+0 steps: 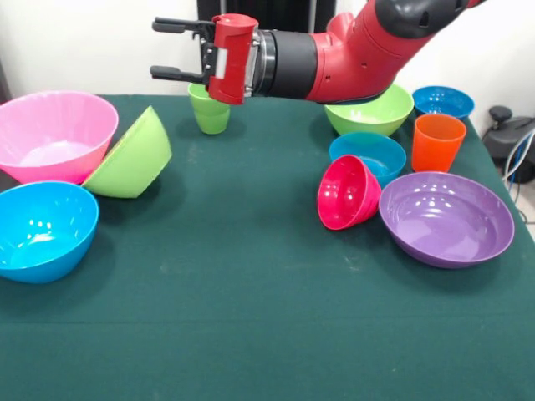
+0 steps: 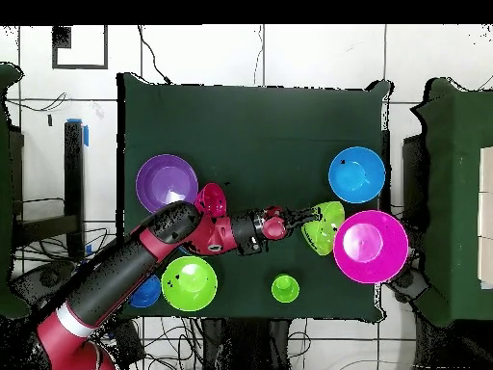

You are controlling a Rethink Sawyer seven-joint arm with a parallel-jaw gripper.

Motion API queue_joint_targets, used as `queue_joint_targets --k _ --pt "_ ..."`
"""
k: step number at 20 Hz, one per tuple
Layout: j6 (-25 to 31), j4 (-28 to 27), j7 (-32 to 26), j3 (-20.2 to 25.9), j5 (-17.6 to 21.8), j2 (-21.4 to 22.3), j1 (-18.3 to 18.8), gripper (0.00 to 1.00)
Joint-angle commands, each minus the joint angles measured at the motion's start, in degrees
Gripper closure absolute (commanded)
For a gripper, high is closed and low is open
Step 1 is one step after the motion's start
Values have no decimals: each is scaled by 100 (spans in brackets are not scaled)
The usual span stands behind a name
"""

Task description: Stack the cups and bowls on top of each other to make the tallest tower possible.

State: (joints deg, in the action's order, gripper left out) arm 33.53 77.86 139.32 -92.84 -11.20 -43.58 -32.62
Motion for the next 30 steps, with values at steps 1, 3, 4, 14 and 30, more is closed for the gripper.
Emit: queue_joint_targets --k 1,3,4,14,30 --pt "-161 -777 1377 421 -454 19 -8 0" --pt "-264 -776 1313 506 -457 114 -21 0" --pt "-317 -770 1285 555 -458 157 -29 0" --pt "-856 -497 924 1049 -298 791 -102 0" --pt "-3018 74 -816 3640 1730 4167 1042 0"
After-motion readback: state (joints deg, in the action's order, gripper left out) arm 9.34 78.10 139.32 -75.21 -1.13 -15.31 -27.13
